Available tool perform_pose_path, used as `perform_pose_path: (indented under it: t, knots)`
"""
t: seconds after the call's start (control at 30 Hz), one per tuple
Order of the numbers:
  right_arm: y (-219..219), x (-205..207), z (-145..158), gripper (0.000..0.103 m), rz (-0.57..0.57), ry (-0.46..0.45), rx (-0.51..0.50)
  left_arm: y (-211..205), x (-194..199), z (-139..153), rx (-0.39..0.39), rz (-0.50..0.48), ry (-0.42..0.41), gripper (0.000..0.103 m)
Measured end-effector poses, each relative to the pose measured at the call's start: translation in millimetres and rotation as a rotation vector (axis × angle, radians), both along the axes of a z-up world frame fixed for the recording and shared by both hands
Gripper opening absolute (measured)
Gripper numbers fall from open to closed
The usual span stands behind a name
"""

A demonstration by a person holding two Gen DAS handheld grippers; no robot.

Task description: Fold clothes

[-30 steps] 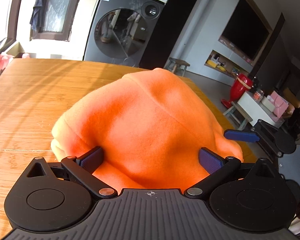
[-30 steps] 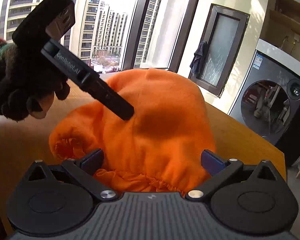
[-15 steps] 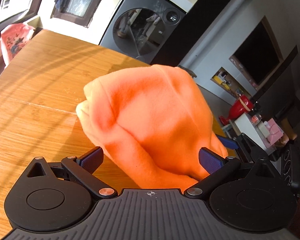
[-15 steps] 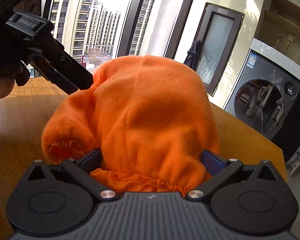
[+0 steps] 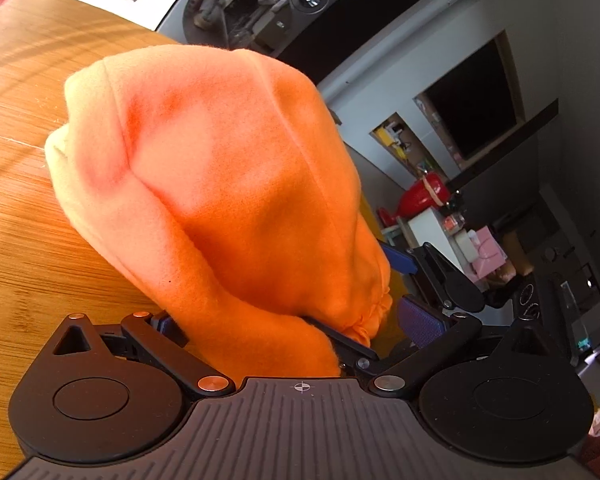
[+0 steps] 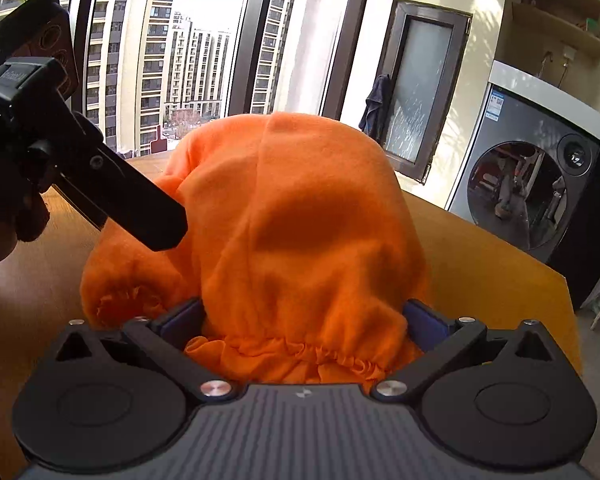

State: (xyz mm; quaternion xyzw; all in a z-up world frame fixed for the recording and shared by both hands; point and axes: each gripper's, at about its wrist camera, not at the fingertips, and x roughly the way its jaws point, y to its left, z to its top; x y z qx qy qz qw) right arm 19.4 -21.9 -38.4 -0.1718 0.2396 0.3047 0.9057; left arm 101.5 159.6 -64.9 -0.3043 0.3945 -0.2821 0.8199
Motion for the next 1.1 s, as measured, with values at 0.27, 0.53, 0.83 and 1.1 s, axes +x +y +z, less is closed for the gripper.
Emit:
perform_pose_path:
  t: [0.27,0.53,0.83,1.1]
  knots:
    - [-3,0,-1,0.103,0.000,0.018,0.001,13,-20,47,-0.045,-0.011,-0.237,0.103]
    - [1,-10,10,0.103,0.044,-0.027,-0.094,45,25,20,-0.040,0.194,-0.165,0.103]
    - [20,-13,69,0.103,0.131,-0.080,-0.001,54,37,-2,-0.106,0.199,-0.083,0.103]
    - [36,-27,25,0.103,0.149,-0.123,-0.143,73,-3,3,-0.102,0.228,-0.055,0.103]
